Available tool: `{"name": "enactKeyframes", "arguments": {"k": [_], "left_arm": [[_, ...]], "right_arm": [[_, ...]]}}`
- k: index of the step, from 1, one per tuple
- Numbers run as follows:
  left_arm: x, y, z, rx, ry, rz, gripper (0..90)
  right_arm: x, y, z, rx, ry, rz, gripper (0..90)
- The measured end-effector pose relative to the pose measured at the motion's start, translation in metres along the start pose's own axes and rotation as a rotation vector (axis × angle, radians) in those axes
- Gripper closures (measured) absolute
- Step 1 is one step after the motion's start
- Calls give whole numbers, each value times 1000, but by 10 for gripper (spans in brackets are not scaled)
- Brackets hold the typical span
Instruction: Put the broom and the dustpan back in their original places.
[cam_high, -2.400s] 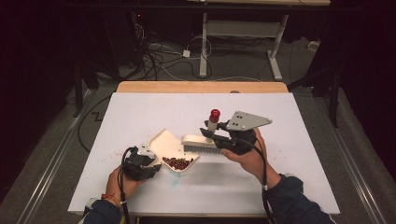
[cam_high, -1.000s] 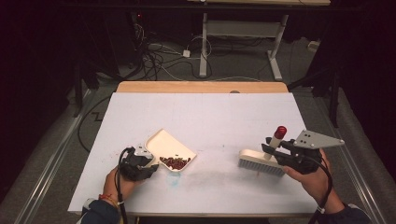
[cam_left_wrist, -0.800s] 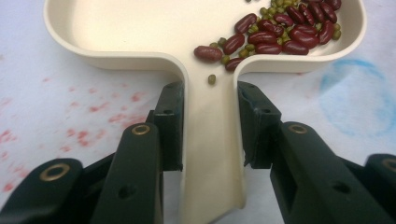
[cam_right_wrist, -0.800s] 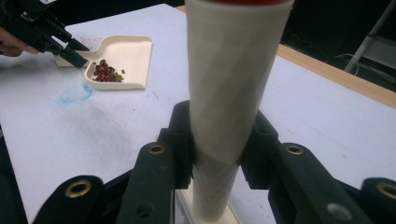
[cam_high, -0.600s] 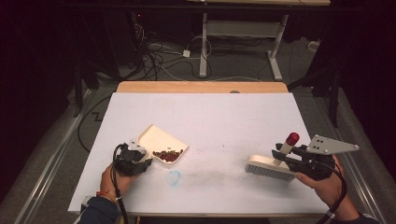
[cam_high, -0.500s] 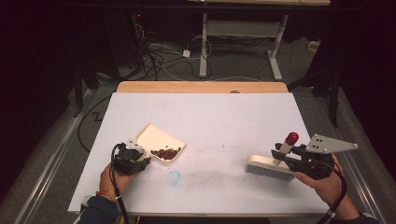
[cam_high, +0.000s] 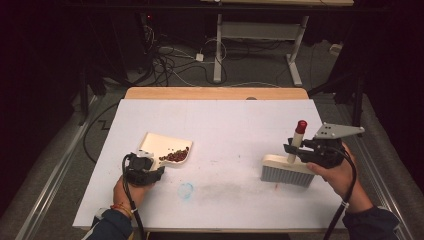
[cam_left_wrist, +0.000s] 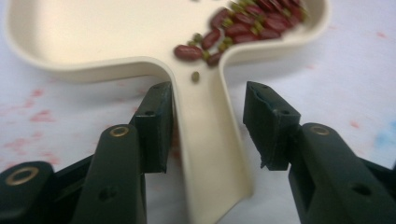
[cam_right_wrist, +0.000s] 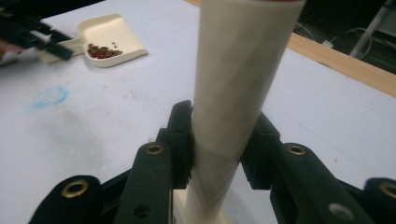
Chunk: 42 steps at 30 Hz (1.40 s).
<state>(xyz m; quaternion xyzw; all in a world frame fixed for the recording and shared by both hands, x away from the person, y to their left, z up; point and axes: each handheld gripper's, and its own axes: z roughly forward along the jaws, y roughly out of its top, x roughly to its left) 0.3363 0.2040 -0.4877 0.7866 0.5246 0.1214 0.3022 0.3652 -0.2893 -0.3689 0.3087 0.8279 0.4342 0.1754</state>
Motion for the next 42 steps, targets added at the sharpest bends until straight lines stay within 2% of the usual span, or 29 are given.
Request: {"name": "enactKeyframes", "arguments": {"k": [2,3,5,7,9,11,12,14,16,19,21,24,25,27,30,34,36,37,42], "left_arm": [[-7,-2,-1,6,-7,33,470],[-10,-2,-2,9,4,55,458],[-10,-4,-4,-8,4,72,454],[-9,-5,-8,-48,-19,92,423],[-9,-7,-13,-99,9,146,342],[-9,-10,-19,-158,9,207,336],[-8,-13,-21,-184,3,225,336],[-8,-16,-25,-216,-18,249,335],[-10,-19,-27,-243,-6,278,205],[-13,-23,-30,-275,-13,335,196],[-15,-24,-31,-294,-26,348,189],[-19,-25,-32,-314,9,381,167],[-20,-26,-33,-321,5,383,167],[-22,-26,-32,-319,-5,390,167],[-24,-26,-31,-317,-9,395,167],[-24,-27,-30,-307,-11,398,169],[-25,-27,-28,-300,9,429,172],[-25,-27,-28,-294,6,434,172],[-26,-28,-27,-283,-9,422,175]], "right_arm": [[-8,5,10,14,-9,15,669],[-11,8,15,25,-26,20,665],[-18,12,24,42,-26,47,661],[-25,14,33,60,-37,61,653],[-31,14,41,71,-53,95,649],[-37,12,47,67,-65,143,650],[-40,11,50,67,-76,159,648],[-42,10,57,73,-101,178,645],[-43,10,63,89,-129,178,640],[-45,11,70,100,-149,190,637],[-47,10,74,108,-174,206,638],[-50,9,80,113,-194,231,636],[-51,9,82,112,-196,233,634],[-51,9,87,125,-221,226,624],[-52,9,92,141,-284,214,607],[-56,4,95,152,-320,228,583],[-56,2,97,146,-322,219,580],[-56,0,98,150,-332,215,580],[-54,-1,103,146,-328,208,544]]}}
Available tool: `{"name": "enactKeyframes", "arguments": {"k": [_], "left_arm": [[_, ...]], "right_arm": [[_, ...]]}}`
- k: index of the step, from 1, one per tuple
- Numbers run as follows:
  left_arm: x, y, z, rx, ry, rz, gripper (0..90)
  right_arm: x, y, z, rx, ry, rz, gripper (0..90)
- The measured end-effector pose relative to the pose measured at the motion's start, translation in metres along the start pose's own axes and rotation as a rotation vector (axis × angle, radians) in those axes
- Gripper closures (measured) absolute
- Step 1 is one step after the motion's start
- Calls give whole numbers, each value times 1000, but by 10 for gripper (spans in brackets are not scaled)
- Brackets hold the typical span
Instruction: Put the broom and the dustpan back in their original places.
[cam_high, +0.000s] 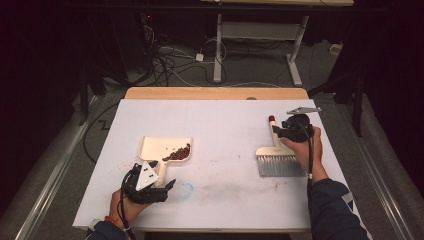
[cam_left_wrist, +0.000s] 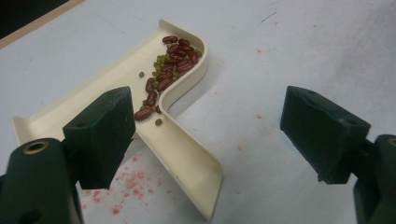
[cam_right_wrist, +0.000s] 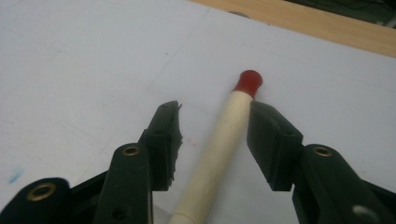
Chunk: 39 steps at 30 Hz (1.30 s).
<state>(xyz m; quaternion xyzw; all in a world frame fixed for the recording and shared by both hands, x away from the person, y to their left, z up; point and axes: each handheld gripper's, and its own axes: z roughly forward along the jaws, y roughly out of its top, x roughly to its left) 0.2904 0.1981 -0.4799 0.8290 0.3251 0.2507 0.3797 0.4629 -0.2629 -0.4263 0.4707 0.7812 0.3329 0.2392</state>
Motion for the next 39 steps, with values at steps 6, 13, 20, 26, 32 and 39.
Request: {"name": "enactKeyframes", "arguments": {"k": [6,13,20,26,32,39], "left_arm": [[1,-1,1,-3,-1,-16,171],[1,-1,2,4,8,-9,169],[2,-1,4,6,8,6,169],[1,-1,4,6,-2,-6,169],[1,-1,3,-1,4,-11,162],[0,0,4,8,-4,-6,162]], "right_arm": [[6,2,-2,-56,28,-16,483],[10,5,-7,-109,34,-32,377],[16,9,-17,-194,52,-25,300],[22,11,-24,-221,11,-31,230],[31,14,-32,-271,29,-51,169],[36,15,-38,-289,41,-58,165]]}}
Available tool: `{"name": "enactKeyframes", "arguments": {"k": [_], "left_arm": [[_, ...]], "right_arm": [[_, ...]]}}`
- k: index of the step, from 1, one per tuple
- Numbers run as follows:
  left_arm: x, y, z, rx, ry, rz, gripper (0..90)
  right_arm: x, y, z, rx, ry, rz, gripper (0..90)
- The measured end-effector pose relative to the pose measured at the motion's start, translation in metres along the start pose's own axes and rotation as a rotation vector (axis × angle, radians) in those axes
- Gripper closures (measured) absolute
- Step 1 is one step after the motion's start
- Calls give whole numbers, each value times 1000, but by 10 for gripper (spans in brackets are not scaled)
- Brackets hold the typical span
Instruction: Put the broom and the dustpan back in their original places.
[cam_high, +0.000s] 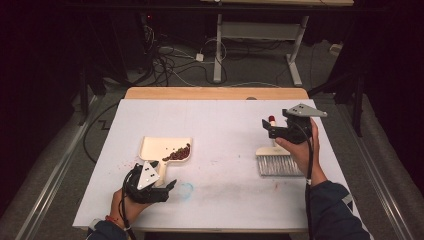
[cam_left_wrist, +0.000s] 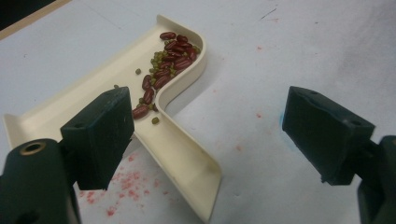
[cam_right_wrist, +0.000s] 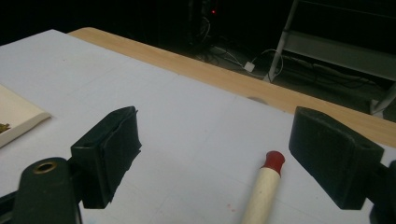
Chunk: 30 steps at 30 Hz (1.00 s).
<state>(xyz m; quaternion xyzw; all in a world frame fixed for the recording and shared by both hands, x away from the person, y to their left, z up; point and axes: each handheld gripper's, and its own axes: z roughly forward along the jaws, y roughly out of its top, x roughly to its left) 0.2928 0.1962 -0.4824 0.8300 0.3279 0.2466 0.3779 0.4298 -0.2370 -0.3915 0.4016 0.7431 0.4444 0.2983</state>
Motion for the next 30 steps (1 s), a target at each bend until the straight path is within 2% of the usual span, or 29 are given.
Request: {"name": "enactKeyframes", "arguments": {"k": [5,9,13,14,16,18,20,26,30], "left_arm": [[0,0,0,3,-4,0,162],[0,0,0,7,-8,4,162],[0,0,0,7,-8,4,162],[0,0,1,3,-3,14,162],[0,0,1,9,-9,4,162],[0,0,1,7,-4,20,162],[-1,0,1,13,-11,6,162],[-2,0,1,19,-20,13,162],[-2,0,1,18,-22,14,162]], "right_arm": [[4,3,-6,-14,9,-10,171],[9,5,-9,-8,4,-41,177],[12,5,-12,-1,6,-55,179],[13,5,-14,-2,8,-52,180],[14,6,-17,-13,12,-61,181],[16,7,-20,-17,10,-69,181],[16,7,-23,-22,11,-79,182],[23,7,-30,-50,15,-92,198],[27,8,-33,-54,37,-103,195]]}}
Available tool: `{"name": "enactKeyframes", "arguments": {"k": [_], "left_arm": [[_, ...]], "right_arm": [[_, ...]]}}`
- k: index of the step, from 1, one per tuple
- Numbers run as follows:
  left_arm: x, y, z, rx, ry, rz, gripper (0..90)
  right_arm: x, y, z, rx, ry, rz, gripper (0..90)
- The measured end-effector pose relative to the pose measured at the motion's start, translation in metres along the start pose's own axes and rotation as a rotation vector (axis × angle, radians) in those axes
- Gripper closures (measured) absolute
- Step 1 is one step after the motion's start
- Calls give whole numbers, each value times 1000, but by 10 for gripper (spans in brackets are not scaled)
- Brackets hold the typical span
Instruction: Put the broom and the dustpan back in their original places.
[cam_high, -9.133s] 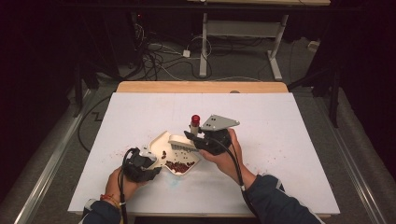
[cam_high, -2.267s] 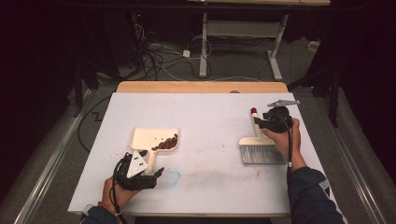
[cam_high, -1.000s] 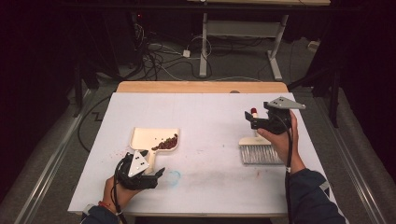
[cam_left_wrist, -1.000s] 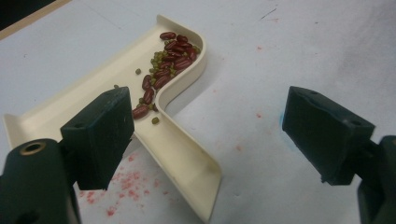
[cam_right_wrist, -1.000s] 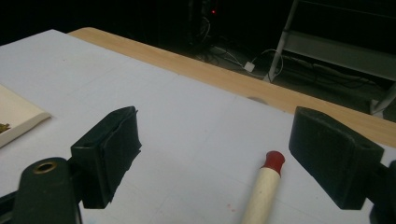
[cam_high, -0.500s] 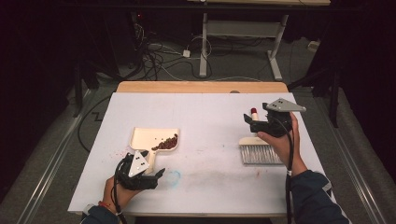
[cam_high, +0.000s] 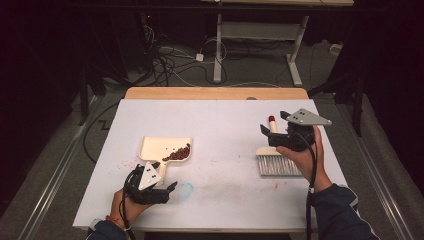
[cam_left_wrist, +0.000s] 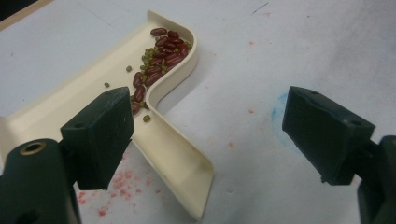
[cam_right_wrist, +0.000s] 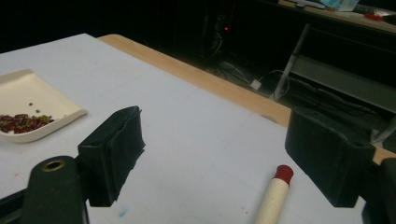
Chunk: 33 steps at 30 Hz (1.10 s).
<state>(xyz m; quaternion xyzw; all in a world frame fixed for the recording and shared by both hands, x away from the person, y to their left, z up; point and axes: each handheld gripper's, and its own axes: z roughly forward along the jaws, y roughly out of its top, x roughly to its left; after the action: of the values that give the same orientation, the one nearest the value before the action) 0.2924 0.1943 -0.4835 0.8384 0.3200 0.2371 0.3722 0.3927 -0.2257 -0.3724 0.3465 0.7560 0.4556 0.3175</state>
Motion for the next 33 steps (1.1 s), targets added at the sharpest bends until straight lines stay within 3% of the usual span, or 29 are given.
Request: {"name": "enactKeyframes", "arguments": {"k": [15,33], "left_arm": [[-1,0,0,4,-4,10,162],[-1,0,-1,4,-4,13,162]], "right_arm": [[15,-2,-14,-12,5,-55,192],[15,-9,-32,-21,-8,-83,192]]}}
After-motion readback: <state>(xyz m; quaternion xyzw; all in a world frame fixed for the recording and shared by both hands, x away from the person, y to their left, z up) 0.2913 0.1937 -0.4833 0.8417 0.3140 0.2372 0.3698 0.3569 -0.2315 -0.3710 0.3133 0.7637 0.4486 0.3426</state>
